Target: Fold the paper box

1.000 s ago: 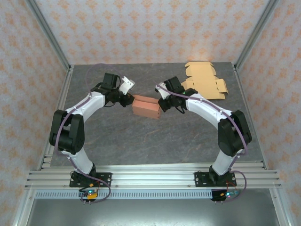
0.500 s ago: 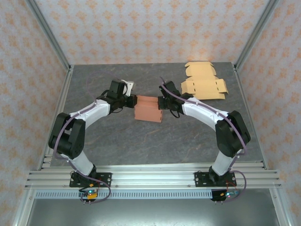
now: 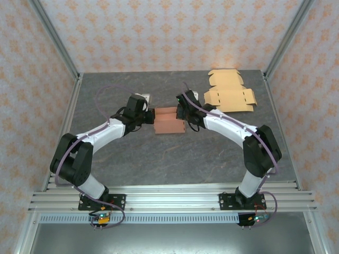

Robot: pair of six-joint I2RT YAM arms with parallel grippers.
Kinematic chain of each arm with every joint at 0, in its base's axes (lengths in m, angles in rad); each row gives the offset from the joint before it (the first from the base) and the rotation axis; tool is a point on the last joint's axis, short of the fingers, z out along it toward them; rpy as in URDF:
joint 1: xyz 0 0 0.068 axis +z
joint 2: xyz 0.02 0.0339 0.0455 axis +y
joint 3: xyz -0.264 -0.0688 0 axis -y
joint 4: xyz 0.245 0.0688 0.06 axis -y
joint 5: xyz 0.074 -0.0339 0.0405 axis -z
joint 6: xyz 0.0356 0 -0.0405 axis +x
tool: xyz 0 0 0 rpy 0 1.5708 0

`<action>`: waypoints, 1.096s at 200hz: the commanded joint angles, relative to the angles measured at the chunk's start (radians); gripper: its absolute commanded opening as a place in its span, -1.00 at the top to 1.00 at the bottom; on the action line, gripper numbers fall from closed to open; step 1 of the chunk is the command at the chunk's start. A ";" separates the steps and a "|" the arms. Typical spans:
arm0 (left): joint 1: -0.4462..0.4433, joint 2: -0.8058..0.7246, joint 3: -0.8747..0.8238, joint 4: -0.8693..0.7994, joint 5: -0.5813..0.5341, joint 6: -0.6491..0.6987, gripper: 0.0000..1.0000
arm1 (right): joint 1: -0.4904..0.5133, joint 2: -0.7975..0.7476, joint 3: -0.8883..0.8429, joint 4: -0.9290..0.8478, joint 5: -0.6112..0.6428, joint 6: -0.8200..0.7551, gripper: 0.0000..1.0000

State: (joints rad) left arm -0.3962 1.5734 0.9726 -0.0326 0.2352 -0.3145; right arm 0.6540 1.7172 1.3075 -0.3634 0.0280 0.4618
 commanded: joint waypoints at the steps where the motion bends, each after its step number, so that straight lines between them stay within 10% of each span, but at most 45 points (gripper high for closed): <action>1: -0.029 -0.038 -0.038 0.059 -0.059 -0.031 0.95 | 0.015 -0.021 0.052 0.026 -0.014 0.060 0.75; 219: -0.171 -0.012 -0.118 0.151 -0.258 -0.057 0.95 | -0.068 -0.085 -0.132 0.093 -0.129 0.002 0.73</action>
State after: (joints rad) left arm -0.5392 1.5471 0.8795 0.1028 -0.0025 -0.3515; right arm 0.5934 1.6672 1.1980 -0.3004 -0.0719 0.4408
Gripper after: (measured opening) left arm 0.048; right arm 0.121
